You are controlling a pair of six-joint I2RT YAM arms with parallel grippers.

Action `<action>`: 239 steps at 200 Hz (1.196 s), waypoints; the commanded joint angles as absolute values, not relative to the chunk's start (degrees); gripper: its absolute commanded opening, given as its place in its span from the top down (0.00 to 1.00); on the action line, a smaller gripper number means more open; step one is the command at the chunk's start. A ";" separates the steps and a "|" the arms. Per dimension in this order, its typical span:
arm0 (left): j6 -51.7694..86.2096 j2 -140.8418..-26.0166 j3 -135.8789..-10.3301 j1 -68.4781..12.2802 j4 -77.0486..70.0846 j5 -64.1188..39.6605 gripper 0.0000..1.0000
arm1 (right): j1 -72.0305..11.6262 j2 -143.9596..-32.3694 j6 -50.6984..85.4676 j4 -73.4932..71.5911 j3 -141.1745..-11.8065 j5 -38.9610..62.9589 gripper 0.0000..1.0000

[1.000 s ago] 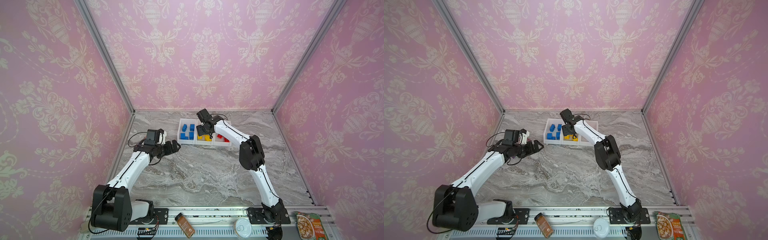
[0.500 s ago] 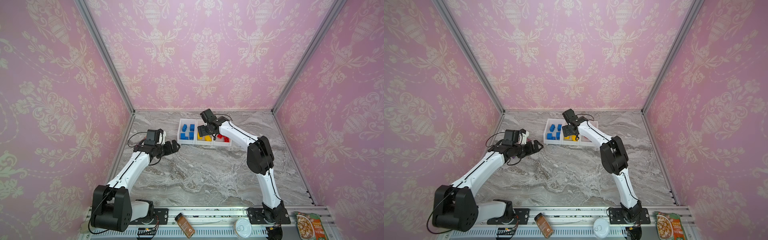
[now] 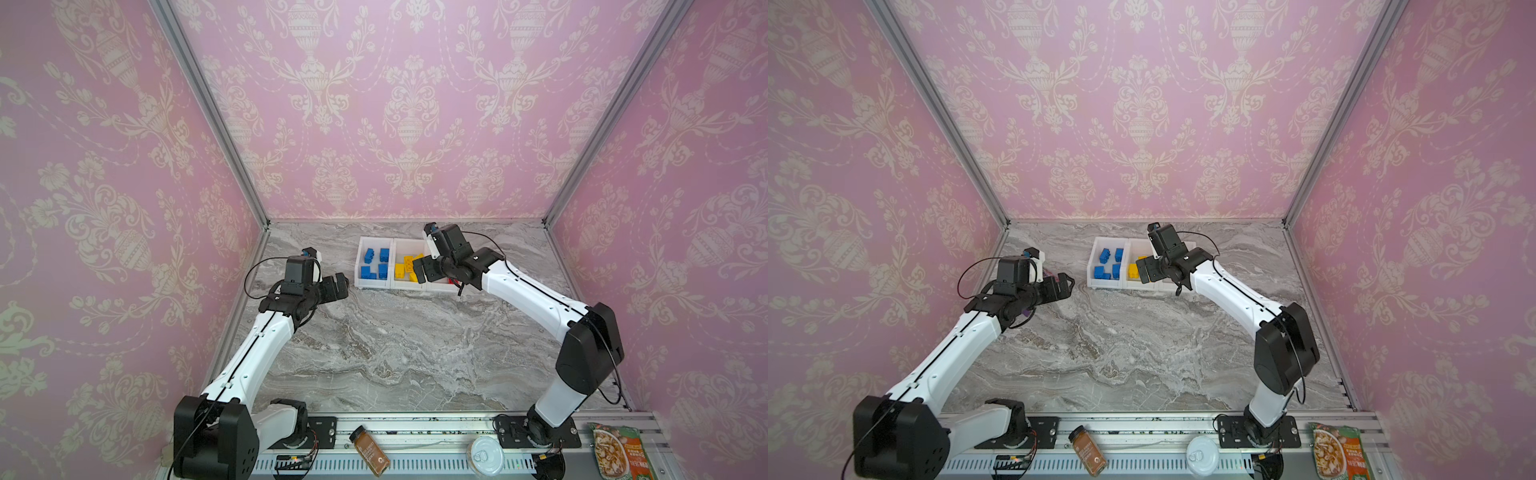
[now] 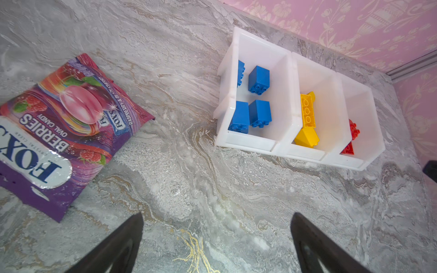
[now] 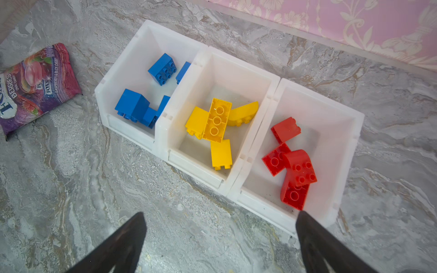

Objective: Sort the legos into containers by color
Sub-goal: Reset both arms

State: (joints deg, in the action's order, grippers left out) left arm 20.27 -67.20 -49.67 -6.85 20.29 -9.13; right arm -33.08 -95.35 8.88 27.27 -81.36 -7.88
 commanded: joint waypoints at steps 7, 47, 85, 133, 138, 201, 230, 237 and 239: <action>15.03 -64.17 -46.13 -6.42 12.11 -1.52 0.01 | -31.51 -89.53 5.34 23.01 -75.32 -9.23 0.00; 8.94 -62.67 -39.90 -6.41 0.17 4.31 0.01 | -24.91 -82.97 3.99 17.68 -63.41 -10.37 0.00; 3.80 -63.10 -32.72 -6.28 -12.93 5.54 0.01 | -16.62 -76.42 3.00 5.58 -49.90 -10.30 0.00; 2.01 -65.75 -26.36 -4.73 -22.23 7.10 0.01 | -7.12 -74.11 2.07 -9.81 -37.08 -8.98 0.00; 1.90 -65.95 -25.91 -4.58 -23.19 6.75 0.01 | -6.61 -74.09 1.50 -11.60 -35.96 -9.38 0.00; 1.52 -72.31 -20.87 -1.73 -36.44 7.29 0.01 | -2.70 -75.56 -1.39 -25.74 -27.83 -9.33 0.00; 0.33 -77.85 -19.68 -0.71 -45.48 7.31 0.01 | -2.53 -76.78 -2.53 -33.78 -24.30 -7.09 0.00; 0.11 -79.04 -19.44 -0.54 -47.17 7.51 0.01 | -2.47 -77.33 -2.70 -35.18 -23.73 -6.68 0.00; 0.05 -79.39 -19.36 -0.49 -47.63 7.57 0.01 | -2.51 -77.49 -2.72 -35.60 -23.60 -6.57 0.00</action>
State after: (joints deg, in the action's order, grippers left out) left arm 2.59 -75.92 -20.58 -1.50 -37.74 6.26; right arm -2.74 -75.83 -0.51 -26.50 -25.61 -8.71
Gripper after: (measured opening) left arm 0.993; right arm 0.998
